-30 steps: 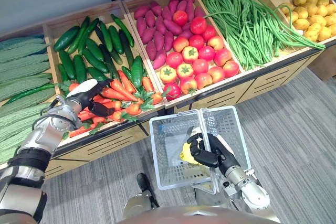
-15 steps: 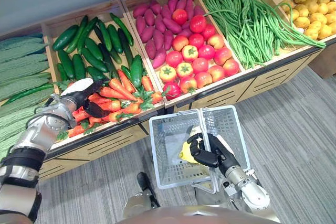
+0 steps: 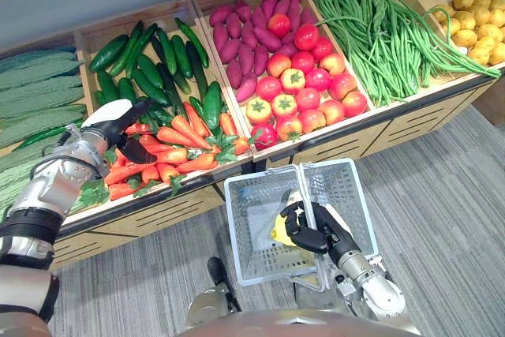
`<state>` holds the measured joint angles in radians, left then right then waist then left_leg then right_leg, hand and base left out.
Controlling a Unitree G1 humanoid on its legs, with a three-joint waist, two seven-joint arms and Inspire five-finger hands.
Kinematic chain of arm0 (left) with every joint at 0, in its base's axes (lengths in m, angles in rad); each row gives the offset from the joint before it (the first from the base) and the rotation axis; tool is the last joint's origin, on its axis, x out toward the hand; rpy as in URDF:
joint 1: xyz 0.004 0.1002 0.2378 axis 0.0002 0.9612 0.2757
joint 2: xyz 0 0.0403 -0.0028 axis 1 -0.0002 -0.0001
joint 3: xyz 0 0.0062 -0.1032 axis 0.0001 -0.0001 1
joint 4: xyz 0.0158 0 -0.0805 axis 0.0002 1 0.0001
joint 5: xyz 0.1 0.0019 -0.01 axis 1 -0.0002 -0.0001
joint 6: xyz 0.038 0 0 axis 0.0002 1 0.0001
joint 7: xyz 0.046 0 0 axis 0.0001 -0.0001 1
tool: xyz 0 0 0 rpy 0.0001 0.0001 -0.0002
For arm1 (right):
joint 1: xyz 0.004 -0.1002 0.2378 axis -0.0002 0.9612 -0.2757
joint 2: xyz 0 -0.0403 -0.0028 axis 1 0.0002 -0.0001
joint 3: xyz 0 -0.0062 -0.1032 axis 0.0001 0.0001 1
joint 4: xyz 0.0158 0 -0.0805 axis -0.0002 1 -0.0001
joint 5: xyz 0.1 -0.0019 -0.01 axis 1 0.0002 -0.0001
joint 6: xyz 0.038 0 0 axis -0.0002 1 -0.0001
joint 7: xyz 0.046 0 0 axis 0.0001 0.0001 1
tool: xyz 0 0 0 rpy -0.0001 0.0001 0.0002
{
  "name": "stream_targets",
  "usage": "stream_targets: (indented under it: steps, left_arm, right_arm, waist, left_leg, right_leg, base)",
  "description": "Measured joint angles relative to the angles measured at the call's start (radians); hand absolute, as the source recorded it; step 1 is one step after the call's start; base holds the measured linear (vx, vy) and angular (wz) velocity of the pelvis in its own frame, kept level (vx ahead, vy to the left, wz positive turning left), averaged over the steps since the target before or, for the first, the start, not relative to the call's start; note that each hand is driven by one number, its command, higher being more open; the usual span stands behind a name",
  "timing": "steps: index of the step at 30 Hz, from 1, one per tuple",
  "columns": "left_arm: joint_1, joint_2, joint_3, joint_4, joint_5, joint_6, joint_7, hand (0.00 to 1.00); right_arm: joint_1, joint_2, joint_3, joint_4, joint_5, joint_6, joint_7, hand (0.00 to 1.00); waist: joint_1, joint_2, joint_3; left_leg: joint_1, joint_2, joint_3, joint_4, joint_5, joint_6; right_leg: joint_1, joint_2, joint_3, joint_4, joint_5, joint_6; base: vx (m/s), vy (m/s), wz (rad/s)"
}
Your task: Pick vegetable in the basket
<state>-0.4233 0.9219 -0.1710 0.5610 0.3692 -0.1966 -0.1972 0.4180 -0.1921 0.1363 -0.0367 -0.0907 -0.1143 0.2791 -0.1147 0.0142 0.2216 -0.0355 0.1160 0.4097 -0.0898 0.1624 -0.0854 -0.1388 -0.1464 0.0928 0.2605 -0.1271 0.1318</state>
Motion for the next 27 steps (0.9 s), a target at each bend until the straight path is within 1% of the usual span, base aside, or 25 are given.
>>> stream_targets:
  steps: [5, 9, 11, 12, 14, 15, 19, 24, 27]
  left_arm:
    - [0.001, 0.0, 0.001, -0.003, 0.0, 0.0, 0.0, 1.0]
    - [0.009, 0.008, 0.001, -0.046, 0.0, 0.001, 0.0, 1.0]
    - [0.057, 0.029, 0.016, -0.14, -0.001, 0.001, -0.003, 1.0]
    - [0.085, 0.032, 0.033, -0.199, -0.008, -0.001, -0.015, 1.0]
    - [0.111, 0.033, 0.039, -0.262, -0.018, -0.005, -0.031, 1.0]
    - [0.129, 0.033, 0.039, -0.297, -0.023, -0.021, -0.052, 1.0]
    - [0.187, 0.033, 0.039, -0.337, -0.05, -0.044, -0.104, 1.0]
    - [0.241, 0.033, 0.04, -0.337, -0.049, -0.043, -0.118, 1.0]
    - [0.261, 0.033, 0.045, -0.337, -0.048, -0.044, -0.123, 1.0]
  right_arm:
    - [0.001, 0.003, -0.002, 0.001, 0.0, 0.0, 0.007, 0.0]
    - [0.001, 0.005, -0.008, 0.003, -0.001, 0.0, 0.016, 0.0]
    - [0.006, 0.016, -0.012, 0.003, -0.001, 0.0, 0.016, 0.0]
    - [0.013, 0.028, -0.02, 0.003, -0.001, 0.0, 0.017, 0.0]
    - [0.02, 0.036, -0.028, 0.003, -0.001, 0.0, 0.017, 0.0]
    - [0.023, 0.035, -0.029, 0.003, -0.001, 0.0, 0.017, 0.0]
    - [0.024, 0.033, -0.029, 0.003, -0.001, 0.0, 0.019, 0.0]
    - [0.03, 0.029, -0.03, 0.012, -0.001, 0.0, 0.02, 0.0]
    - [0.029, 0.029, -0.03, 0.025, -0.001, 0.0, 0.023, 0.0]
  waist:
    - [0.005, 0.0, 0.0]
    - [0.007, -0.001, 0.0]
    - [0.005, -0.002, -0.001]
    - [0.004, -0.001, -0.001]
    - [0.004, -0.001, -0.002]
    - [0.006, 0.0, -0.004]
    - [0.005, 0.003, -0.006]
    - [0.007, 0.017, -0.021]
    - [0.012, 0.019, -0.026]
  left_leg:
    - [-0.004, 0.0, -0.005, 0.0, 0.0, 0.0]
    - [-0.008, -0.001, -0.012, 0.0, 0.002, 0.002]
    - [-0.008, -0.009, -0.017, 0.001, 0.005, 0.007]
    - [-0.008, -0.01, -0.021, 0.002, 0.006, 0.008]
    - [-0.008, -0.01, -0.029, 0.001, 0.007, 0.009]
    - [-0.008, -0.01, -0.032, 0.0, 0.007, 0.009]
    - [-0.008, -0.01, -0.032, 0.0, 0.008, 0.011]
    - [-0.008, -0.01, -0.03, 0.0, 0.01, 0.013]
    - [-0.008, -0.009, -0.029, 0.0, 0.01, 0.013]
  right_leg:
    - [0.0, -0.003, -0.006, 0.0, 0.0, 0.0]
    - [0.001, -0.007, -0.012, -0.002, 0.0, 0.0]
    - [0.005, -0.005, -0.019, -0.003, 0.001, 0.001]
    - [0.009, -0.005, -0.024, -0.005, 0.001, 0.001]
    - [0.017, -0.006, -0.033, -0.011, 0.001, 0.001]
    - [0.021, -0.006, -0.037, -0.017, 0.002, 0.002]
    - [0.023, -0.007, -0.038, -0.025, 0.005, 0.006]
    - [0.027, -0.007, -0.037, -0.036, 0.012, 0.009]
    - [0.027, -0.006, -0.037, -0.037, 0.013, 0.009]
  base:
    - [0.0, -0.007, 0.03]
    - [0.01, -0.011, 0.05]
    - [0.02, -0.015, 0.08]
    - [0.02, -0.015, 0.13]
    - [0.0, -0.01, 0.12]
    - [0.0, -0.008, 0.08]
    - [0.0, -0.002, 0.01]
    - [0.0, 0.0, 0.0]
    - [0.0, 0.0, 0.0]
